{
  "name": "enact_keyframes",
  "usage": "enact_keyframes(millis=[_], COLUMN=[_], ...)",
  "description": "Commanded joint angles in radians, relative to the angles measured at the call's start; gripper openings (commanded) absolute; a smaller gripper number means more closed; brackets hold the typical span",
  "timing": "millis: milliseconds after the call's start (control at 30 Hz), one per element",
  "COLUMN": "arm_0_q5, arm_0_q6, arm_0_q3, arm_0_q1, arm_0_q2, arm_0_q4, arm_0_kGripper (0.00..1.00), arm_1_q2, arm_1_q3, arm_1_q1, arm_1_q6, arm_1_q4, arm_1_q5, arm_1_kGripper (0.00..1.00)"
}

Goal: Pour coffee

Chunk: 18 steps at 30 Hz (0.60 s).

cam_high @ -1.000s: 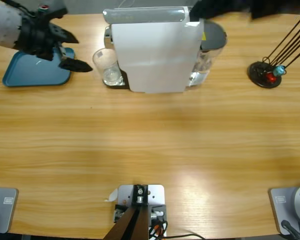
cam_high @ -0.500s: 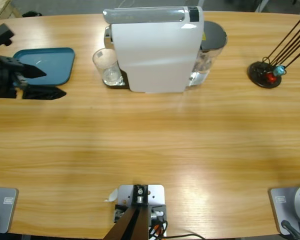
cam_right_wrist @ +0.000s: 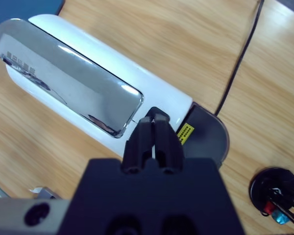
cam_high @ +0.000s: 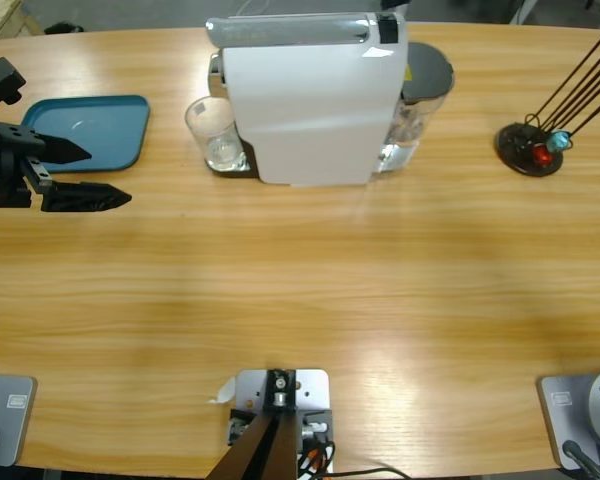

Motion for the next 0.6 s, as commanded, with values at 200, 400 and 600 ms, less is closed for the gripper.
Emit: enact_keyframes(millis=[200,400,600], arm_0_q5=[0.014,0.018,0.018], arm_0_q6=[0.000,0.002,0.009], arm_0_q3=[0.004,0.003,0.003], arm_0_q1=[-0.009,-0.009,-0.009], arm_0_q2=[0.050,0.052,0.056], arm_0_q4=[-0.010,-0.012,-0.017], arm_0_kGripper=[1.000,1.000,1.000], arm_1_q2=[0.042,0.044,0.046], arm_1_q3=[0.019,0.021,0.028], arm_1_q1=[0.012,0.004,-0.003], arm_1_q6=[-0.016,-0.022,-0.023], arm_1_q4=[0.009,0.006,0.006], arm_1_q5=[0.006,0.009,0.006], arm_1_kGripper=[0.000,0.000,0.000])
